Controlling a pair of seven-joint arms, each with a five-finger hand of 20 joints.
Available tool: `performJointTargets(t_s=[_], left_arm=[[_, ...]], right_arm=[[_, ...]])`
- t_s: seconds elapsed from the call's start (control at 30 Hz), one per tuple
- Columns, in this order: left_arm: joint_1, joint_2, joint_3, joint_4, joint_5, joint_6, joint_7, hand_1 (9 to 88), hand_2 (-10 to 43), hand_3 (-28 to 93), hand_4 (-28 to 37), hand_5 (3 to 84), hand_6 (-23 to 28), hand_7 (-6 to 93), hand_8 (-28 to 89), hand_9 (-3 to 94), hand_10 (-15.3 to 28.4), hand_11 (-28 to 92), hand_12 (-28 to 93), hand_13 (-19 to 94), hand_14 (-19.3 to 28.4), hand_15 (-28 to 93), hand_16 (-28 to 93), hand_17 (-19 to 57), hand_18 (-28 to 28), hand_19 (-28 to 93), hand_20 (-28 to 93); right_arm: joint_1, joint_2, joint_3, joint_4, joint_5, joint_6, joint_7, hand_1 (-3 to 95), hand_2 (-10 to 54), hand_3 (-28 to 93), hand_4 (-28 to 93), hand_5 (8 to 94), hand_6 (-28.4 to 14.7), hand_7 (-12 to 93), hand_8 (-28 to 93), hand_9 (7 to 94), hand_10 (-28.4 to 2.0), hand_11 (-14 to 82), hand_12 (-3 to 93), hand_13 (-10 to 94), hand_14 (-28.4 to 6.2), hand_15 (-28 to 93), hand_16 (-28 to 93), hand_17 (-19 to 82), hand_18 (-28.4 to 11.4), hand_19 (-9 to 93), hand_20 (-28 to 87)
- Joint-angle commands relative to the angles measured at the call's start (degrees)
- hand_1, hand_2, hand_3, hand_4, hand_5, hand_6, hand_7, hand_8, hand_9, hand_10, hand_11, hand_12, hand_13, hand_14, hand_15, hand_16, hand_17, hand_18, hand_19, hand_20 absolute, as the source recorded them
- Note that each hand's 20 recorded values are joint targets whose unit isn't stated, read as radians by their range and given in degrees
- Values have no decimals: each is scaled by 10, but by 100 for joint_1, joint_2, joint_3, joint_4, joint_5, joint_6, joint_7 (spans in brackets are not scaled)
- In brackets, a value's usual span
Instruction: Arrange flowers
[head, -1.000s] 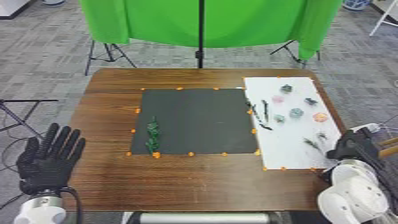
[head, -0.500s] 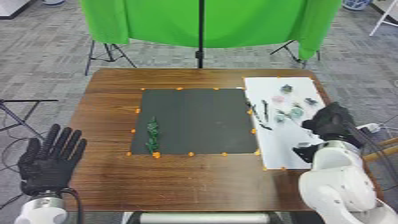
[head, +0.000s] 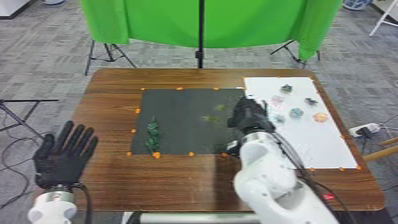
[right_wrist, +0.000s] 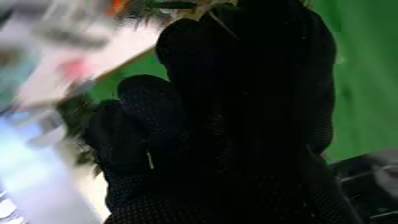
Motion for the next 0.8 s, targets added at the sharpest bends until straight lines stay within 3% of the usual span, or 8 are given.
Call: performJointTargets(t_s=[0.03, 0.1, 0.2, 0.33, 0.4, 0.5, 0.57, 0.8], left_arm=[[-540, 214, 245, 237, 47, 74, -215, 254, 176, 769, -283, 412, 85, 89, -96, 372, 152, 191, 91, 277, 156, 310, -70, -66, 131, 345, 115], [-611, 254, 293, 260, 46, 76, -276, 254, 175, 770, -283, 412, 86, 89, -96, 372, 152, 192, 91, 277, 156, 309, -70, -66, 131, 345, 115], [-767, 331, 395, 309, 68, 180, -419, 254, 175, 770, -283, 412, 86, 89, -96, 372, 153, 192, 91, 277, 156, 308, -70, -66, 130, 345, 115], [-748, 358, 405, 310, 64, 222, -475, 254, 175, 771, -283, 414, 86, 92, -97, 373, 154, 194, 91, 278, 156, 311, -69, -66, 131, 346, 116], [-685, 329, 390, 290, 36, 209, -437, 255, 175, 771, -283, 414, 87, 92, -97, 374, 154, 194, 91, 278, 157, 312, -70, -66, 131, 346, 116], [-678, 338, 387, 290, 11, 212, -388, 255, 175, 772, -283, 415, 88, 92, -97, 375, 154, 195, 91, 280, 156, 314, -70, -67, 131, 347, 117], [-634, 327, 360, 277, 59, 227, -382, 255, 175, 771, -283, 416, 89, 91, -97, 375, 153, 195, 91, 280, 156, 316, -71, -67, 131, 347, 117], [-574, 301, 325, 260, 25, 232, -353, 256, 173, 773, -283, 417, 89, 92, -97, 376, 153, 197, 91, 280, 157, 318, -72, -66, 131, 348, 117]], right_arm=[[590, -830, -401, 889, -234, -687, -27, 855, -95, -283, 645, 804, -31, 409, 205, 798, -167, 310, 493, 663, -185, 752, 304, 370, -284, 932, 582], [582, -960, -485, 1062, -326, -788, 17, 853, -95, -283, 654, 784, -28, 442, 194, 785, -170, 329, 488, 659, -187, 760, 296, 369, -284, 932, 595], [461, -1078, -600, 1252, -632, -519, 57, 851, -95, -283, 661, 777, -29, 459, 179, 776, -173, 342, 480, 656, -188, 765, 291, 367, -284, 932, 612], [299, -1141, -649, 1134, -511, -867, 48, 851, -95, -283, 656, 776, -29, 464, 170, 773, -173, 353, 471, 658, -187, 773, 282, 364, -284, 932, 638], [268, -1144, -688, 1095, -468, -916, 28, 849, -95, -283, 639, 773, -31, 467, 173, 770, -176, 364, 464, 657, -187, 776, 282, 365, -284, 932, 644], [283, -1135, -677, 1055, -441, -1080, 65, 825, -95, -283, 553, 765, -44, 435, 169, 746, -193, 428, 372, 649, -188, 774, 283, 364, -284, 932, 648], [278, -1131, -664, 1064, -449, -1229, 80, 821, -95, -283, 524, 765, -50, 401, 171, 738, -202, 440, 324, 642, -189, 769, 282, 360, -284, 932, 643], [217, -1116, -622, 830, -182, -1248, 149, 774, -95, -283, 541, 766, -64, 327, 173, 730, -215, 436, 269, 635, -193, 763, 272, 359, -284, 932, 637]])
